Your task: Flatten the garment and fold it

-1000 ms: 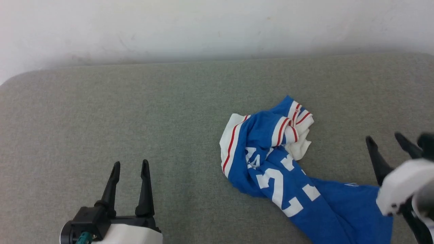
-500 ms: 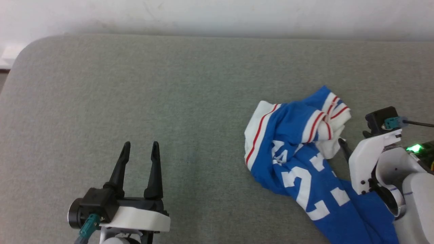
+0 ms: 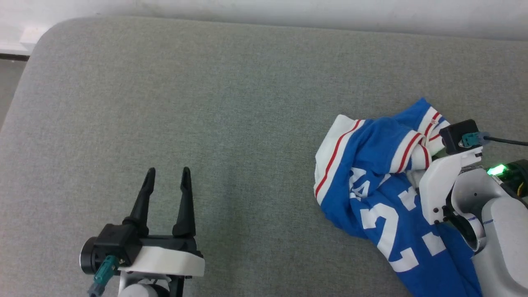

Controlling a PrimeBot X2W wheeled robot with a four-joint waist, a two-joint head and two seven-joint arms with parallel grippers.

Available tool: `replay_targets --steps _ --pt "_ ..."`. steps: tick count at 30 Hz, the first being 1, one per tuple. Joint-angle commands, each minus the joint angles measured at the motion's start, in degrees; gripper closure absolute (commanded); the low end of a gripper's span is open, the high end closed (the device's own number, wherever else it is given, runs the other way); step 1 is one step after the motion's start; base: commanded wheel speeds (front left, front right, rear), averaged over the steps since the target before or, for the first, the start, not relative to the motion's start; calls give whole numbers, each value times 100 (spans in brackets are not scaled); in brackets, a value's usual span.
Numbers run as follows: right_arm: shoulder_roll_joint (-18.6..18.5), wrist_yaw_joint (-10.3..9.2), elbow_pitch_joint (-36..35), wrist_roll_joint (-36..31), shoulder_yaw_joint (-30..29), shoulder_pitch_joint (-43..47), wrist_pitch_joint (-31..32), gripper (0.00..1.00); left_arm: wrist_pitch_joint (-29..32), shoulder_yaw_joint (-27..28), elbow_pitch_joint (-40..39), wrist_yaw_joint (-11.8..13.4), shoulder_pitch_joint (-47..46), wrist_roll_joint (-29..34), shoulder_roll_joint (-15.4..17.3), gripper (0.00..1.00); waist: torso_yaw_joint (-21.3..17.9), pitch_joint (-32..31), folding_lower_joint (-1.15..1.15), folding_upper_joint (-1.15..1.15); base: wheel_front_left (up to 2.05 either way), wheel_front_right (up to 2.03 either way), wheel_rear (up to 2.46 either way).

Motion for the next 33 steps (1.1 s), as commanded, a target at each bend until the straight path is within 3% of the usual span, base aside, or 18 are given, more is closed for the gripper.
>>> replay_targets --steps 1,5,10,15,19,20,21,22,26,33 --pt "-28 -12 36 -74 -32 50 -57 100 -27 34 14 14 -16 -10 -19 0 -176 -198 0 0 0 0 0" --pt "-143 -12 -371 -178 -543 65 -314 100 -27 92 42 12 95 7 -19 0 -370 -496 0 0 0 0 0" --pt "-195 -12 -1062 -370 -1811 719 -202 100 -27 154 41 51 271 -5 -19 0 -510 -759 0 0 0 0 0" --pt "121 -12 -1478 -599 -3219 1835 -27 100 -27 160 43 43 388 18 -19 0 -499 -825 0 0 0 0 0" --pt "470 -12 -1455 -846 -3682 2407 -204 100 -27 235 49 52 483 65 -19 0 -539 -870 0 0 0 0 0" --pt "554 -12 -1447 -870 -3704 2429 -318 84 -27 252 56 47 504 76 -19 0 -560 -890 0 0 0 0 0" --pt "615 -12 -1436 -891 -3663 2434 -442 15 -27 267 63 40 521 90 -17 0 -582 -911 0 0 0 0 0" --pt "665 -12 -1418 -897 -3582 2407 -580 0 -27 288 64 35 537 103 -11 0 -616 -938 0 0 0 0 0" --pt "833 -12 -1574 -850 -3247 2108 -1227 0 -27 337 30 8 580 161 8 0 -745 -1061 0 0 0 0 0" --pt "1047 -12 -2624 -483 -2678 2105 -2383 0 -27 376 -133 18 734 215 3 0 -914 -1200 0 0 0 0 0"
